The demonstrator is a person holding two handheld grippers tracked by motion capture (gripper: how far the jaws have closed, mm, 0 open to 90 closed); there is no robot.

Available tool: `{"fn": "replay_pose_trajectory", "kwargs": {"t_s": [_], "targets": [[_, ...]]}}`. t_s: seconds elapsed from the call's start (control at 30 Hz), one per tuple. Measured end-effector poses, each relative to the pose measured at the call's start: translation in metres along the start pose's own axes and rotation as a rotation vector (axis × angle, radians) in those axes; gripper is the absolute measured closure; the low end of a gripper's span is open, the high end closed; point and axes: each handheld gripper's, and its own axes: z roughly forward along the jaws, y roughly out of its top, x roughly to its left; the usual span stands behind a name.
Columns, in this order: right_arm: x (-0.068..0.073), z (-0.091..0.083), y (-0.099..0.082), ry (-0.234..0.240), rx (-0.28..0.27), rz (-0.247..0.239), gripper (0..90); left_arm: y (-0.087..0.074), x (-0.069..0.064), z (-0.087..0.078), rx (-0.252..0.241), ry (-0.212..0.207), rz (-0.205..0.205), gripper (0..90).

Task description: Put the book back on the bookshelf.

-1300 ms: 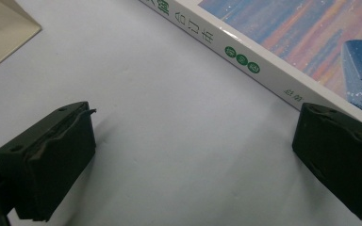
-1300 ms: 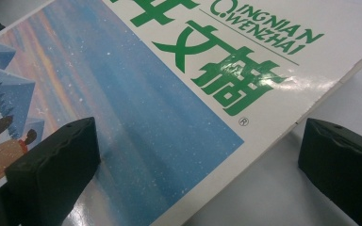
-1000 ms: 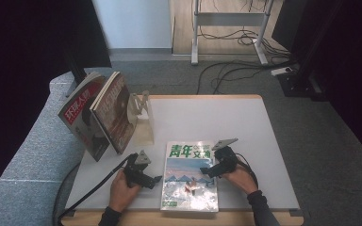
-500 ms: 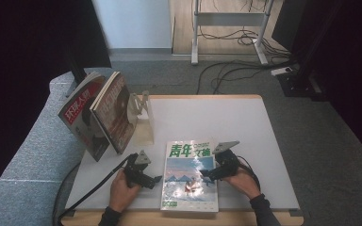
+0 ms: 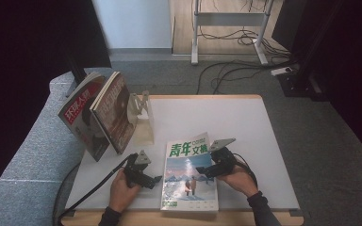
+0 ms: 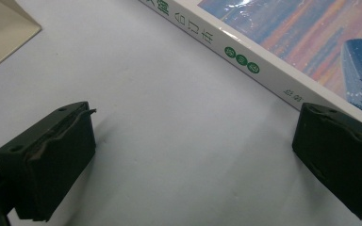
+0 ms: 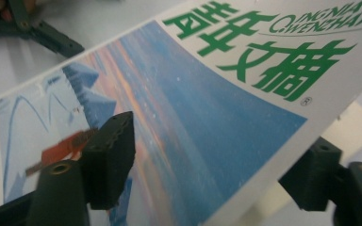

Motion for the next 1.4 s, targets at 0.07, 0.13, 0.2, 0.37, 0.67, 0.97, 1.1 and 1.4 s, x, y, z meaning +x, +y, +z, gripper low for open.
{"fn": "replay_pose_trajectory", "kwargs": {"t_s": [0.07, 0.13, 0.2, 0.37, 0.67, 0.97, 1.1, 1.4], "targets": [[0.001, 0.003, 0.006, -0.002, 0.007, -0.001, 33.8, 0.0, 0.0, 0.0, 0.0, 0.0, 0.0, 0.0], [0.001, 0.006, 0.01, -0.005, 0.013, -0.002, 37.5, 0.0, 0.0, 0.0, 0.001, 0.0, 0.001, 0.0], [0.0, 0.008, 0.013, -0.011, 0.021, 0.008, 41.9, 0.0, 0.0, 0.0, 0.002, 0.0, 0.002, 0.0], [-0.002, 0.009, 0.018, -0.028, 0.023, 0.029, 58.1, 0.0, 0.0, 0.0, 0.001, 0.0, 0.001, 0.0], [0.002, 0.003, 0.025, -0.044, 0.02, 0.013, 74.7, 0.0, 0.0, 0.0, 0.002, 0.0, 0.002, 0.0], [-0.001, 0.018, 0.021, -0.075, 0.055, 0.023, 74.5, 0.0, 0.0, 0.0, 0.002, 0.001, 0.001, 0.0], [0.005, 0.014, 0.022, -0.095, 0.032, 0.027, 81.3, 0.0, 0.0, 0.0, 0.002, 0.001, 0.002, 0.0], [0.025, 0.005, 0.027, -0.184, -0.007, 0.004, 85.2, 0.0, 0.0, 0.0, 0.003, 0.001, 0.0, 0.0]]}}
